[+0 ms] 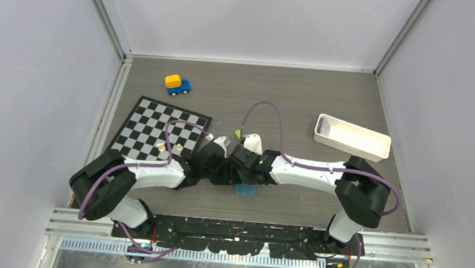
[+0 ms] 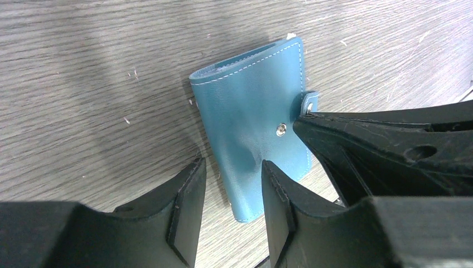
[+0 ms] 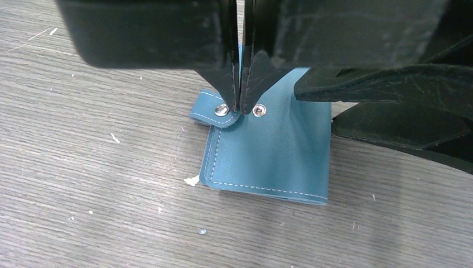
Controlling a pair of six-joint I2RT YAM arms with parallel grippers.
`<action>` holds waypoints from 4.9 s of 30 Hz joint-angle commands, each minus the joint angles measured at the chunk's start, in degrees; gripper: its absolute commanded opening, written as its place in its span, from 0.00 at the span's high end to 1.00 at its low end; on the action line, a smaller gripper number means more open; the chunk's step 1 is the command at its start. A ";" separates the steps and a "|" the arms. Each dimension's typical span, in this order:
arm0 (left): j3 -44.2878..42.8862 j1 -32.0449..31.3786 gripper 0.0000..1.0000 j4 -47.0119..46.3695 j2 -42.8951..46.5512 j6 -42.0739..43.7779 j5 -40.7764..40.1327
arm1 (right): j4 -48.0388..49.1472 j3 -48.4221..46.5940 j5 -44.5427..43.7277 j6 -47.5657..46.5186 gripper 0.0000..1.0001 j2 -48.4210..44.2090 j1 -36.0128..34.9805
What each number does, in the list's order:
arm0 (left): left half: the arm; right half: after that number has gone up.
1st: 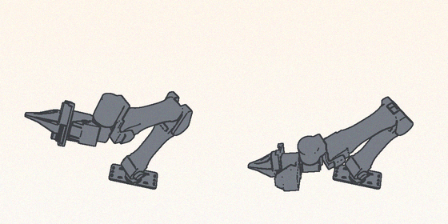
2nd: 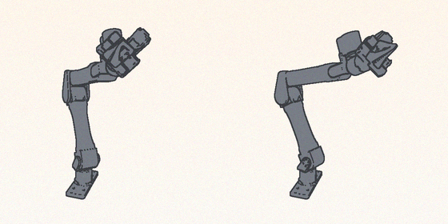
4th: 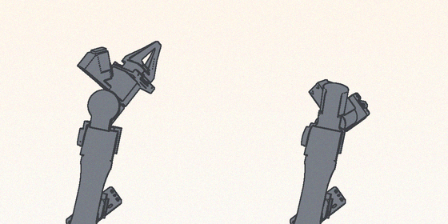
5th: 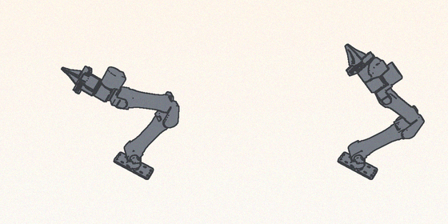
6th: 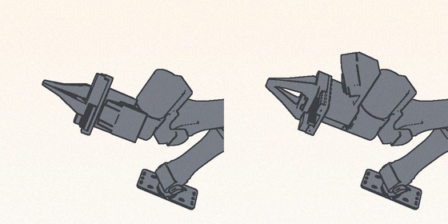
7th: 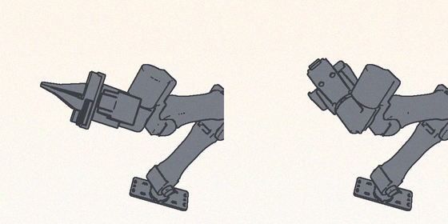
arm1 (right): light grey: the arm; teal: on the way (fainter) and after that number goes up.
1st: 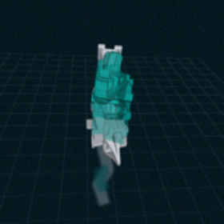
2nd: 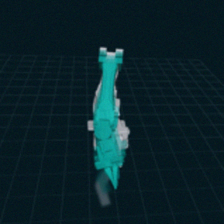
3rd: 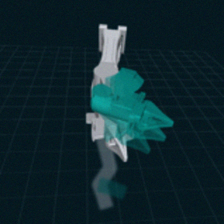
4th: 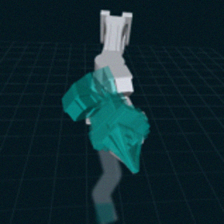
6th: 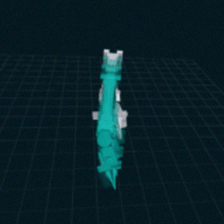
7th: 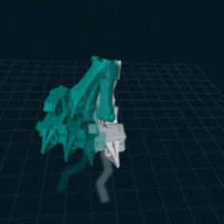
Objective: Put the credit cards into the card holder
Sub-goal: Reset both arms
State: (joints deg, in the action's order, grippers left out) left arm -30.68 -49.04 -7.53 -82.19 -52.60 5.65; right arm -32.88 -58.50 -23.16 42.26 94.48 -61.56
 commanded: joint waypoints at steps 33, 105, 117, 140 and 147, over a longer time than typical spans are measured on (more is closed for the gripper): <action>0.36 0.17 0.57 1.11 -0.79 -0.06 -0.61 | -9.66 1.23 -9.01 10.00 0.71 -2.66 2.50; -1.34 0.17 0.59 6.22 -4.26 2.94 -3.03 | 38.88 24.79 37.31 5.19 0.99 -12.93 18.68; -1.47 0.11 0.62 6.25 -4.60 3.03 -3.03 | 35.83 24.32 35.97 4.78 0.99 -13.57 18.68; -1.89 0.17 0.66 7.35 -5.30 3.20 -3.50 | 34.99 23.54 37.40 5.14 0.99 -13.31 18.68; -1.91 0.17 0.66 7.36 -5.42 3.29 -3.50 | 34.91 23.10 37.07 5.29 1.00 -11.56 18.70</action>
State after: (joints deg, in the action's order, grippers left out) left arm -33.32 -48.99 -6.44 -85.25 -51.83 5.61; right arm 1.63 -33.61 12.97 48.05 81.54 -42.63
